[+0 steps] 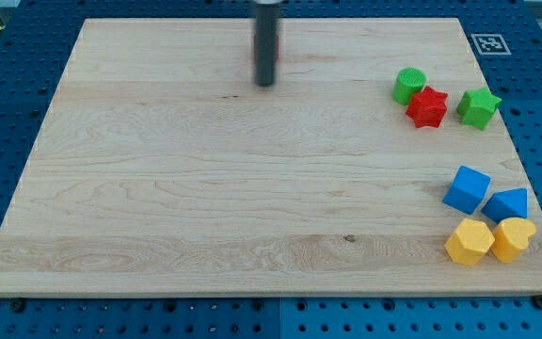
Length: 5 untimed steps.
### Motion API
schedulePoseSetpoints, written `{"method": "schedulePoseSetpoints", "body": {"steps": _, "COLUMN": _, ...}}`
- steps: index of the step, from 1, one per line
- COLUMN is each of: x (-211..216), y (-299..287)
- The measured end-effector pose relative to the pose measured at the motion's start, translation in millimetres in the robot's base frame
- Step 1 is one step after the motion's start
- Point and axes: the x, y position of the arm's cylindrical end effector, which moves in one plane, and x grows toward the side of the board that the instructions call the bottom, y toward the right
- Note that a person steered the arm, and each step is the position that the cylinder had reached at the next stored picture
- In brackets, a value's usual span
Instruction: Slightly push the red circle downwards
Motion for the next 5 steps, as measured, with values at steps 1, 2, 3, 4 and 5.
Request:
{"method": "schedulePoseSetpoints", "body": {"steps": 1, "x": -44, "y": -55}}
{"method": "schedulePoseSetpoints", "body": {"steps": 2, "x": -90, "y": -34}}
{"method": "schedulePoseSetpoints", "body": {"steps": 3, "x": -80, "y": 58}}
{"method": "schedulePoseSetpoints", "body": {"steps": 4, "x": -68, "y": 108}}
{"method": "schedulePoseSetpoints", "body": {"steps": 5, "x": -68, "y": 26}}
